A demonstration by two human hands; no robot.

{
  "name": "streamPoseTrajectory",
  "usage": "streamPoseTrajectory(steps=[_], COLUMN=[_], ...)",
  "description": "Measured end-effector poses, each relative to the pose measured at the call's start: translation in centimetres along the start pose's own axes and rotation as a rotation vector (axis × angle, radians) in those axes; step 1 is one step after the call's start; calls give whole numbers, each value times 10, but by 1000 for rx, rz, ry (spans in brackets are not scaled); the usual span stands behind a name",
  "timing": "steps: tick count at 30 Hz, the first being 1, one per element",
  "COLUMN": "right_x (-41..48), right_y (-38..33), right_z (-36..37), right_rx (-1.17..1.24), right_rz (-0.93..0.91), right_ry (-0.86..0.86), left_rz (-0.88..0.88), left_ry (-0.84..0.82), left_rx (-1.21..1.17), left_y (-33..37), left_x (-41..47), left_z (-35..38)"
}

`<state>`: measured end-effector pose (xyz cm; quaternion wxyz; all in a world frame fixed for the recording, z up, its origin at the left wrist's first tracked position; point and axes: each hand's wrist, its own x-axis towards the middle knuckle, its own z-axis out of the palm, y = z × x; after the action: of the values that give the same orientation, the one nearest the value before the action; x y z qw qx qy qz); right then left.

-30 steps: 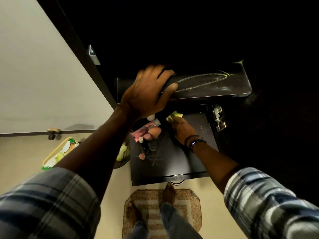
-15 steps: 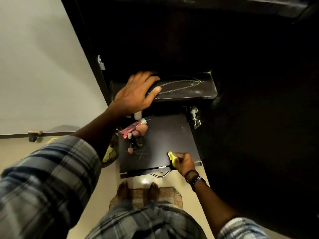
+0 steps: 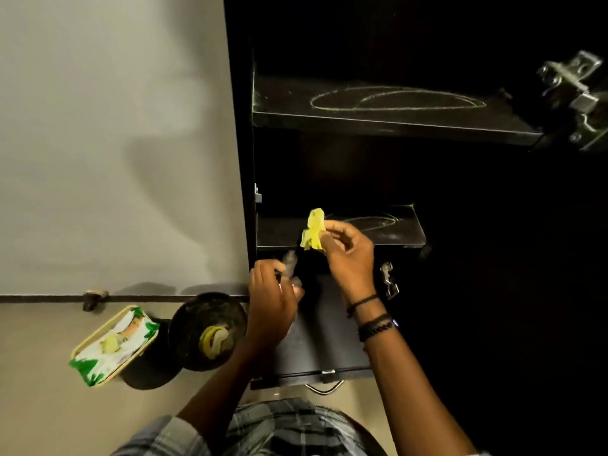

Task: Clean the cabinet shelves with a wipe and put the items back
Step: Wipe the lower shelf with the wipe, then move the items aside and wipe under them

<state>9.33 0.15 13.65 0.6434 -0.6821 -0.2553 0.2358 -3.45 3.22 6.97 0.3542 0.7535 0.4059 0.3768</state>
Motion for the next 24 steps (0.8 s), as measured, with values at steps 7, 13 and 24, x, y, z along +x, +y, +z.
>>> streamPoseTrajectory(steps=[7, 13, 24], right_x=[36, -2, -9], right_y=[-7, 19, 105], right_z=[48, 26, 23], right_rx=[-363, -316, -725], right_rz=[-256, -342, -20], right_ry=[-71, 199, -93], left_rz=[-60, -198, -149], left_ry=[-178, -243, -555], left_rx=[123, 67, 370], left_y=[-26, -38, -46], left_x=[4, 12, 37], left_z=[-4, -9, 16])
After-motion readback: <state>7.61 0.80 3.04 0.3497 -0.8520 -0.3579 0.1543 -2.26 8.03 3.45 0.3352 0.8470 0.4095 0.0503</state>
